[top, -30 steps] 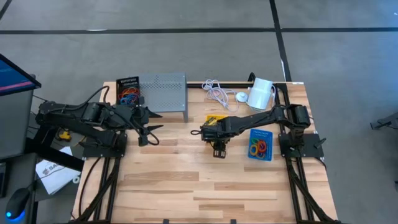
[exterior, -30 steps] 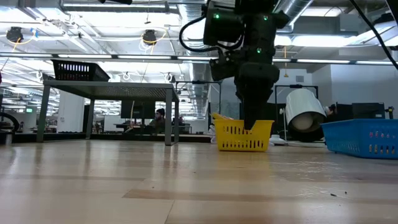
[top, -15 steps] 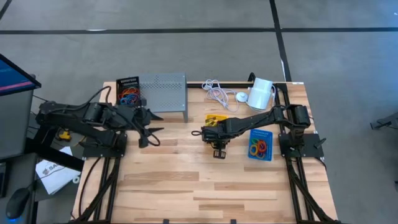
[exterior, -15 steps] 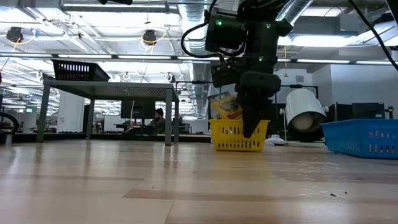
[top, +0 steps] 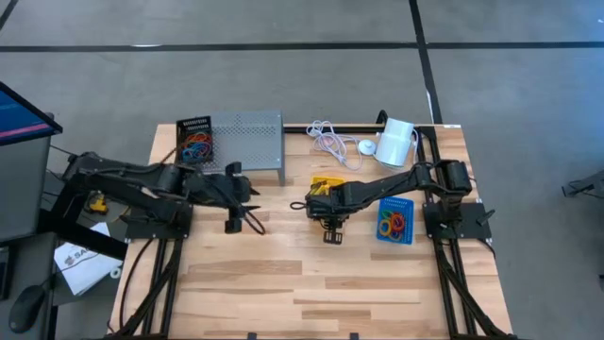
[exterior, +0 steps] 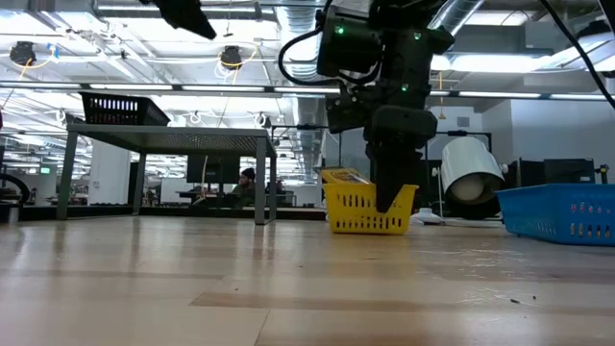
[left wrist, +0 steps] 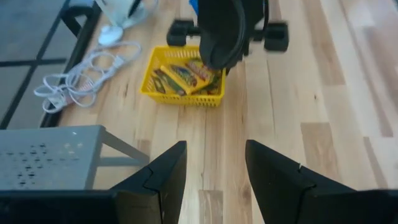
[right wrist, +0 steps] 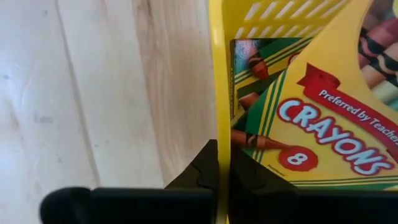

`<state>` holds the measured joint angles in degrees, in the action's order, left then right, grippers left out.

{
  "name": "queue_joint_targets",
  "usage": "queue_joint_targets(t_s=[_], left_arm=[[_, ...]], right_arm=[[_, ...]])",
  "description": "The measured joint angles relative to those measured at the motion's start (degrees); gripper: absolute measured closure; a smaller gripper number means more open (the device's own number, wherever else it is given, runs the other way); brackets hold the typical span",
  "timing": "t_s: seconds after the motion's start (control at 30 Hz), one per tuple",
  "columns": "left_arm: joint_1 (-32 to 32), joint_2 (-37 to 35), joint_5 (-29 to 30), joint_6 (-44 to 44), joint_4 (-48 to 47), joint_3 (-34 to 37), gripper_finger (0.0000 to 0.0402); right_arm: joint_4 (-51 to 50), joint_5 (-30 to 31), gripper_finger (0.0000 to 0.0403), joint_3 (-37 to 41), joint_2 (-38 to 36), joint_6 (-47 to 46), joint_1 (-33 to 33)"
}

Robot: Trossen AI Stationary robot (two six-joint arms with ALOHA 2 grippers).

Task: Pick & Place Office Desk Supplies
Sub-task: Put the yellow bin on the shelf

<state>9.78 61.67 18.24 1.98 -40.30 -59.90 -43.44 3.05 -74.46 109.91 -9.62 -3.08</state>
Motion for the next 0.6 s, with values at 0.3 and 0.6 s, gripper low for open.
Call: queue_joint_targets(t_s=[0.3,0.6], left_arm=[[0.3,8.7,-0.3,-4.1,0.5,0.0,0.0243],[0.5,11.3,-3.4,-5.9,3.2,0.0,0.0243]], right_arm=[[-1.3,-0.7,0.0401,-5.6,0.0,-0.2,-1.8],[1.3,-2.2,0.0402,-10.1,0.0,0.6,-3.0]])
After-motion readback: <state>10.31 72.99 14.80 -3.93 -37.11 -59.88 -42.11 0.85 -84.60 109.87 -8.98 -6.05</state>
